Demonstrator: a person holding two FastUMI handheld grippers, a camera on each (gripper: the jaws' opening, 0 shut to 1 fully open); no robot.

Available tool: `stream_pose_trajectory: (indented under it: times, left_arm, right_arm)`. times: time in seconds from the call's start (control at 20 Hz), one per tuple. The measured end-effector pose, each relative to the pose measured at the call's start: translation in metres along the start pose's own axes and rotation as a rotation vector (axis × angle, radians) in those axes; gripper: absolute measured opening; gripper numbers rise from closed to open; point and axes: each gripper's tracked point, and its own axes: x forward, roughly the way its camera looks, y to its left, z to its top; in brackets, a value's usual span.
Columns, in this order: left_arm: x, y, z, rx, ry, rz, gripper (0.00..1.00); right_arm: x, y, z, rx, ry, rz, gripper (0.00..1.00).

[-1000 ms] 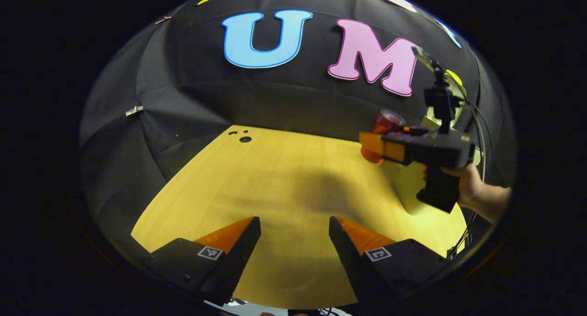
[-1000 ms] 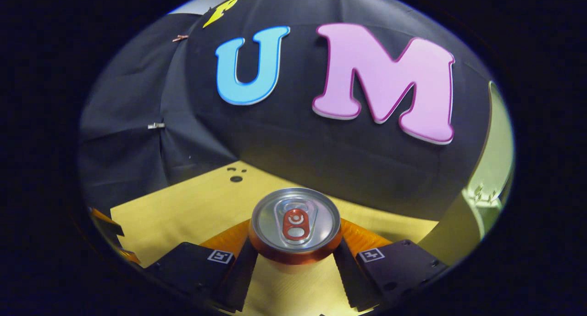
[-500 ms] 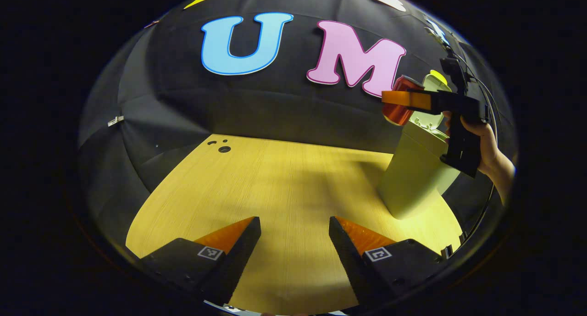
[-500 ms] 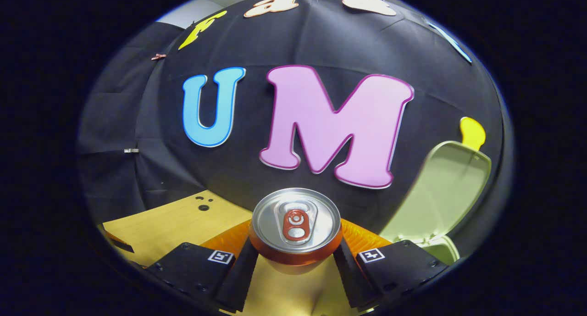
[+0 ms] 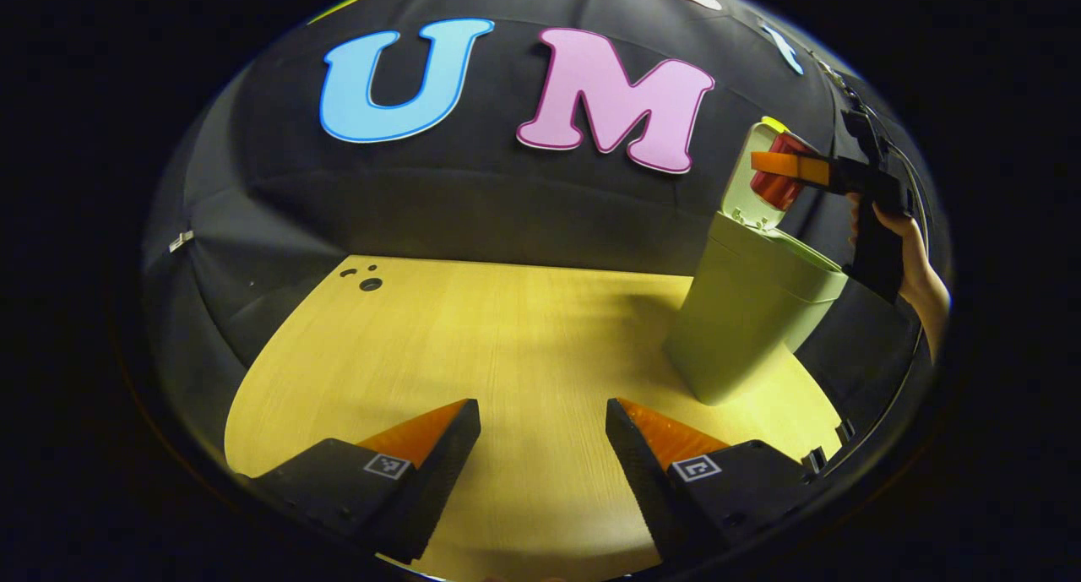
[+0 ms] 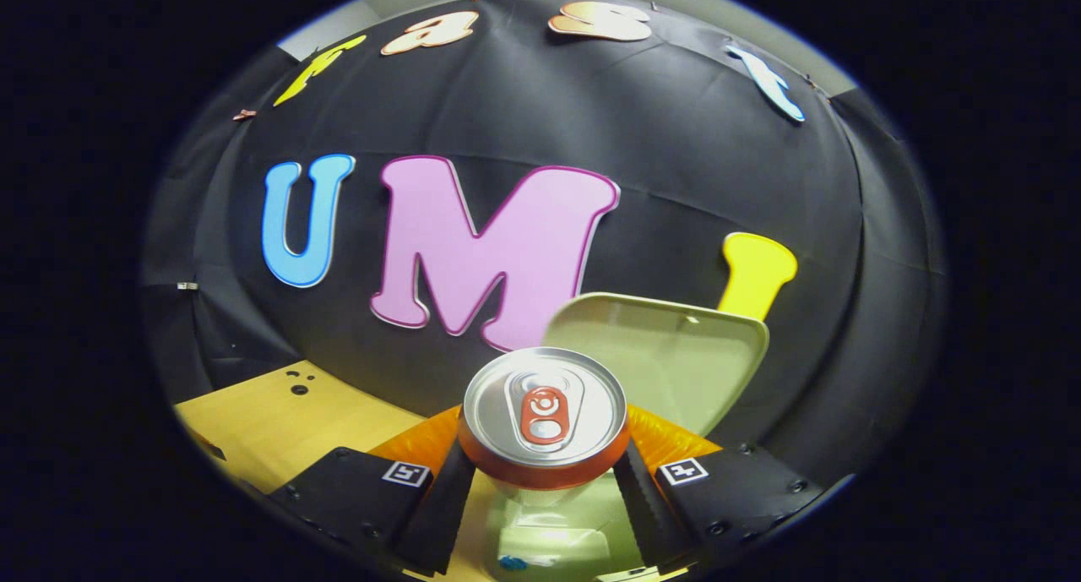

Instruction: Press the lid of the desktop garbage bin to open it, pick up the crumpled paper on the desktop and throw it into the bin, then pick up the pop can on the desktop and drop it into the bin, and finally close the garbage bin lid.

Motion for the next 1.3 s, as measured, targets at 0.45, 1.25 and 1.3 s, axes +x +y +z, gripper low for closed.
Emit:
stream_pose_trajectory:
  times: [0.45,1.25,1.3]
  left_arm:
    - [0.012,-0.023,-0.008,-0.020,0.040,0.014,0.96]
    - [-0.015,-0.025,-0.028,-0.119,0.030,0.132,0.96]
    - [-0.021,-0.020,-0.028,-0.120,0.023,0.133,0.96]
  right_arm:
    - [-0.005,-0.045,-0.058,0.018,0.101,-0.036,0.83]
    - [-0.013,-0.029,-0.065,0.053,0.114,0.047,0.97]
    - [-0.017,-0.030,-0.054,0.054,0.099,0.038,0.97]
